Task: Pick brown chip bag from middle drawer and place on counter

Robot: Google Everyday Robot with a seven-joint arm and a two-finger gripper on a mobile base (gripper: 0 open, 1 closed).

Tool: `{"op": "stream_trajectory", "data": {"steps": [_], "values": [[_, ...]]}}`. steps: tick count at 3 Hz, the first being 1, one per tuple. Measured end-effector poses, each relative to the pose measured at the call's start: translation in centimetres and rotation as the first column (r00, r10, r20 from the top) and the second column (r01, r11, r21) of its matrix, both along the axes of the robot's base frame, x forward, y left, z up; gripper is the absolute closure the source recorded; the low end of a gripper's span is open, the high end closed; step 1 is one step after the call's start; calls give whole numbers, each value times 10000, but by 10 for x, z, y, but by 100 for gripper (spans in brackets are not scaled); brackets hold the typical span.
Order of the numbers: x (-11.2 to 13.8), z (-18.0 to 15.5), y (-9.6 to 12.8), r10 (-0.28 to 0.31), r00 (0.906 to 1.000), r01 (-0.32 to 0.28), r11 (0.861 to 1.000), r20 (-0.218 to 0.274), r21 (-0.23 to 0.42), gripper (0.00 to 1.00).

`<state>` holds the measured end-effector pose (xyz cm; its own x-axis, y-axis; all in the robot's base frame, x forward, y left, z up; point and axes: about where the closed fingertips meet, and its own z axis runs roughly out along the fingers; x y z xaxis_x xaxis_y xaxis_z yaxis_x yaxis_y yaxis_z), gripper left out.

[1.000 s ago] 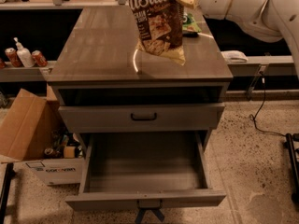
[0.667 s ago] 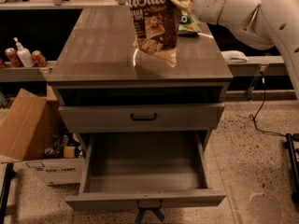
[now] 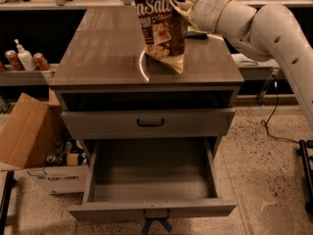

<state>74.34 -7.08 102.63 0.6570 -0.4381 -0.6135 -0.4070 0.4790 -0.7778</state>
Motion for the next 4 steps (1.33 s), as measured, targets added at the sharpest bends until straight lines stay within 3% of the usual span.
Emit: {"op": "stream_trajectory", "data": {"steps": [2, 4], "values": [[32, -11, 4, -464, 9986, 465, 9989, -248, 24, 100], [31, -10, 10, -363, 9990, 363, 9993, -243, 27, 58]]}}
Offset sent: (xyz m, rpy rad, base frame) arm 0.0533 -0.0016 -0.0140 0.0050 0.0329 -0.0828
